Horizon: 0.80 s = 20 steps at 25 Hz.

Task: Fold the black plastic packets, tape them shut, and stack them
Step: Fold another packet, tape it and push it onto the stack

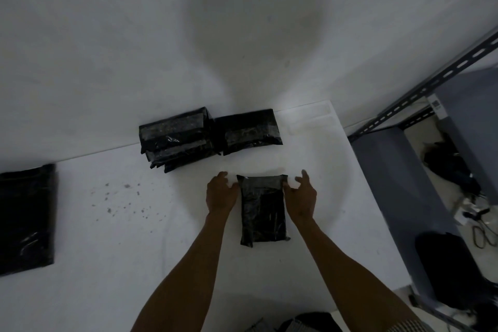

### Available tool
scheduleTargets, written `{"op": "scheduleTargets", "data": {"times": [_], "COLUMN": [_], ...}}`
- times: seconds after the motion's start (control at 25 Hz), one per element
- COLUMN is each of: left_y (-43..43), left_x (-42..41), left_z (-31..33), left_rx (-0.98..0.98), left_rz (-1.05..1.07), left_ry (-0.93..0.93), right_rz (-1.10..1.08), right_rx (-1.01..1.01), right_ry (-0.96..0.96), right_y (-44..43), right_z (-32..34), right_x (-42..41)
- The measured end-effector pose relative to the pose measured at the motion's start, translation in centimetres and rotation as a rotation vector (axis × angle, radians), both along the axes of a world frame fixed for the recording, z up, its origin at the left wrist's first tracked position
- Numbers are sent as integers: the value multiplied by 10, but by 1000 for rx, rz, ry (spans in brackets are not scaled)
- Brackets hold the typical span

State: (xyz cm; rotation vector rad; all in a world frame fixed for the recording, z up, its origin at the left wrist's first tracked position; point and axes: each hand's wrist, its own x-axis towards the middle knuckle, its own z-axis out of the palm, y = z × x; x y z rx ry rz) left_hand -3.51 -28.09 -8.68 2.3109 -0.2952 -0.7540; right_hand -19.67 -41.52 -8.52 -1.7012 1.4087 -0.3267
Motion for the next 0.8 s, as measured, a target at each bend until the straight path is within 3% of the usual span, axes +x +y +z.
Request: {"op": "scheduleTargets", "data": {"times": [0.04,0.12,0.2,0.28,0.4,0.56,0.8], "left_y": [0,-4,-11,-17,-18,-18,-3], "left_x": [-2,-8,-14,-16,-13,-1,16], "left_z": [5,14,15,6,-7,-12,-13], "left_rx": [-24,-115,-232,-267,-189,-107,-180], "left_rz": [2,-47,-232,-445,-579,-629,-612], "left_ry": [-116,-391,-535,-596,-584,-466,-225], "right_rz": [-10,50,284,573,779,894,1033], "right_rx": [6,-232,-541,-646,-615,-584,-631], "right_ry": [-29,-29,-45,-78,-57,73,307], "right_y": [1,0,0,-1,-6,-19,-45], "right_z": [3,7,9,7,-4,-12,11], "right_x": [0,-3,-3,4,18,28,17]}}
